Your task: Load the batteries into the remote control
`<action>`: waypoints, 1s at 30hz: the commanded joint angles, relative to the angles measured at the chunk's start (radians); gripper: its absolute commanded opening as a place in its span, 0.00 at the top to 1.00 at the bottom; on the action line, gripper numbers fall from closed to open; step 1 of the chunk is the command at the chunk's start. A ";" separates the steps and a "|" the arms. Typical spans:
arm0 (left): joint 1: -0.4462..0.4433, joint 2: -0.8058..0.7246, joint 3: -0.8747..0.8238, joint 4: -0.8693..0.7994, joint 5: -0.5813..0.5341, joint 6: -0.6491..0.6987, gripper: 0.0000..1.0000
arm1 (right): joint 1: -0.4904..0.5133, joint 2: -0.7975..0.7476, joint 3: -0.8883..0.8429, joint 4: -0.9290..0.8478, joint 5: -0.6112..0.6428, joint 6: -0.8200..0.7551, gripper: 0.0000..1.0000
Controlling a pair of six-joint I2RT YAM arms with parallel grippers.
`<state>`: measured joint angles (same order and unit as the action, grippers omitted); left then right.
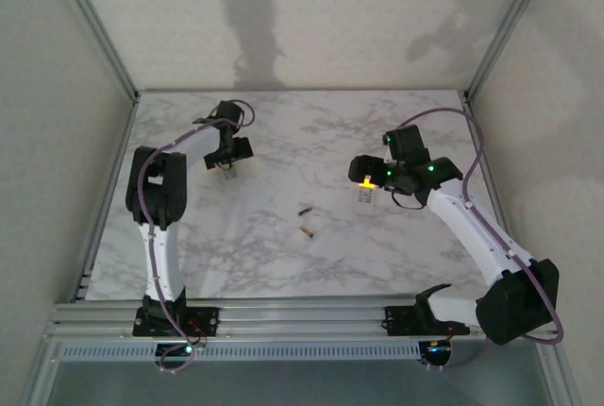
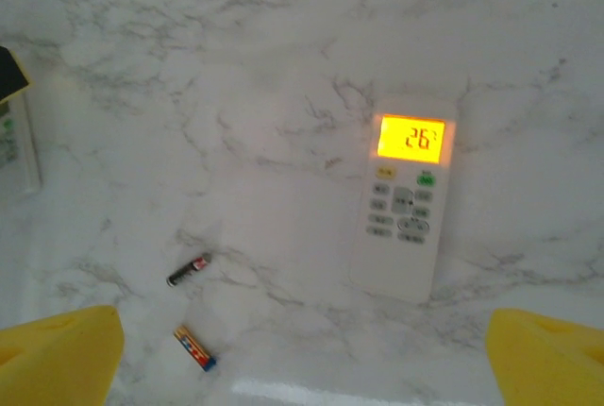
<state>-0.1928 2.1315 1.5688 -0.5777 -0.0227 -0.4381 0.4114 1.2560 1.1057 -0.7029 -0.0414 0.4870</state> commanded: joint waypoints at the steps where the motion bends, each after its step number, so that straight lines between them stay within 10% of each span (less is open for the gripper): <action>1: 0.001 0.039 0.049 -0.113 -0.036 0.027 0.22 | 0.006 -0.025 0.002 -0.039 0.026 -0.007 0.01; 12: -0.001 -0.031 0.014 -0.096 0.039 0.051 0.56 | 0.005 -0.048 0.060 -0.034 -0.018 0.036 0.01; 24: -0.125 -0.473 -0.016 0.497 0.760 -0.232 0.66 | 0.040 -0.003 0.174 0.506 -0.562 0.212 0.01; 30: -0.213 -0.495 0.008 0.812 0.892 -0.476 0.67 | 0.051 0.050 0.184 0.913 -0.680 0.464 0.01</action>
<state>-0.3954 1.6238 1.5803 0.0124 0.7326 -0.7410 0.4580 1.2816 1.2602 -0.0494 -0.6178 0.7998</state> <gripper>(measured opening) 0.531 0.987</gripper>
